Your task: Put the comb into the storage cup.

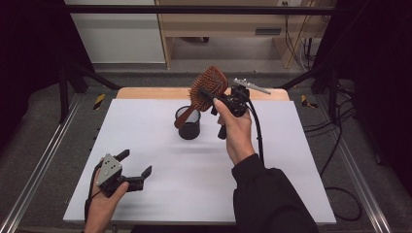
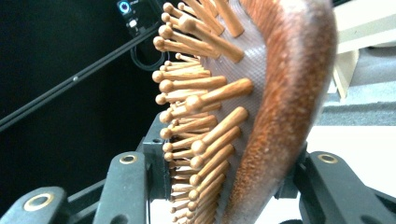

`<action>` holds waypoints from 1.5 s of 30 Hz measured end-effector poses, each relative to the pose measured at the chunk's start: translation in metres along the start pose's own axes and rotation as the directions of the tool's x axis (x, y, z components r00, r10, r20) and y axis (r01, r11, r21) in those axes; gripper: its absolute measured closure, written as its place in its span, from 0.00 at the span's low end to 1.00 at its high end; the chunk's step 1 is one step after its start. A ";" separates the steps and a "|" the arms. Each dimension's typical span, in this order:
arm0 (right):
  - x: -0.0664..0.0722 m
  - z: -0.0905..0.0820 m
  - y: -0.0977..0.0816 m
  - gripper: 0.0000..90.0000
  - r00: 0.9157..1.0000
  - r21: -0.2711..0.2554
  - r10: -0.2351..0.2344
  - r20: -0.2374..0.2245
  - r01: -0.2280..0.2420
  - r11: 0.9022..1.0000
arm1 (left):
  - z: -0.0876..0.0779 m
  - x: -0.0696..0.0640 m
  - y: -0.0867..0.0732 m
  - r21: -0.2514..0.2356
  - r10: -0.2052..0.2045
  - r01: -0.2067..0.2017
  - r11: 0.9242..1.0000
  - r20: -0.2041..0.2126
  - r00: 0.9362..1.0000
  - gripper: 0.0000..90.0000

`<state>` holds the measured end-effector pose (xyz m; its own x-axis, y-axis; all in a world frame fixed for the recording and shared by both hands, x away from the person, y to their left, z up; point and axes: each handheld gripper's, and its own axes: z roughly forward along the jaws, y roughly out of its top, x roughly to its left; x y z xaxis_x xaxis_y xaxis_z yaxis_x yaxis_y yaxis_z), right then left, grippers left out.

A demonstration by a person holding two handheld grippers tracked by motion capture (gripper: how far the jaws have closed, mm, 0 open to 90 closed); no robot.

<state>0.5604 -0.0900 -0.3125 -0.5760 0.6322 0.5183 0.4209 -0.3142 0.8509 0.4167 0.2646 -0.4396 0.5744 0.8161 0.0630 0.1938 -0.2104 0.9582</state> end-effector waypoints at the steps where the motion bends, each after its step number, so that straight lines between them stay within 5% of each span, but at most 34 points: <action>1: 0.001 0.000 0.000 0.57 1.000 -0.011 0.001 0.002 -0.001 1.000 | 0.000 0.000 0.000 0.000 0.000 0.000 1.000 0.000 1.000 0.03; 19: -0.001 0.002 0.007 0.57 0.999 -0.086 -0.017 0.037 0.020 0.996 | 0.000 0.000 0.000 -0.002 -0.003 0.003 1.000 -0.002 1.000 0.03; 45: -0.021 0.013 0.004 0.57 0.993 -0.088 -0.021 0.118 0.032 0.996 | 0.001 0.000 0.000 0.004 -0.001 0.001 1.000 0.000 1.000 0.03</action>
<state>0.5837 -0.0956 -0.3213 -0.4982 0.7179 0.4863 0.3389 -0.3550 0.8713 0.4170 0.2641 -0.4401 0.5744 0.8163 0.0617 0.1976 -0.2114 0.9572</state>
